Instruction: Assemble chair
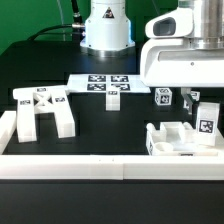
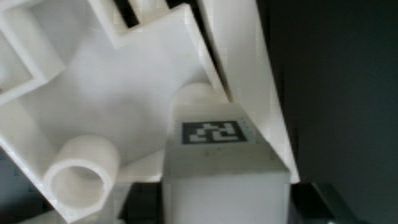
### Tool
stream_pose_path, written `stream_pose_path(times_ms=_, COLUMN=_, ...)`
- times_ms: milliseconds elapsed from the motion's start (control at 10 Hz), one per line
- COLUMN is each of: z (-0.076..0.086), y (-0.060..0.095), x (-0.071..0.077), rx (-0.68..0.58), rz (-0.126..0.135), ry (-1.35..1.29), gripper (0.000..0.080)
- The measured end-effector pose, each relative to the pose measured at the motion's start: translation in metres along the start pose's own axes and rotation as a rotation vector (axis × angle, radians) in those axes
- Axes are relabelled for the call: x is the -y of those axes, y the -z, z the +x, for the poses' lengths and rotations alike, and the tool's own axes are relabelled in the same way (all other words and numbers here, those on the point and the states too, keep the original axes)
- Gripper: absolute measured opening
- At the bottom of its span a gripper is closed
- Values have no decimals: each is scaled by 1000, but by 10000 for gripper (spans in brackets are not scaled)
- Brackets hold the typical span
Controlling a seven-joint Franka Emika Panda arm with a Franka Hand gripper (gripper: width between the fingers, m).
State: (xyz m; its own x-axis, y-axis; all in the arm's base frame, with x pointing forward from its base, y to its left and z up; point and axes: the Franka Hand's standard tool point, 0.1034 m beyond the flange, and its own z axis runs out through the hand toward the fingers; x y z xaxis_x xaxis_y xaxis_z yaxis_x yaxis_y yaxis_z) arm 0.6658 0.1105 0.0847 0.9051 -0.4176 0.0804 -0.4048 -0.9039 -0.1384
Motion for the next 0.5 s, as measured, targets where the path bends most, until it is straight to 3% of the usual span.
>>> stream_pose_path(times_ms=500, z=-1, y=-1, x=1, rx=9, rz=13, ry=-566, gripper=294)
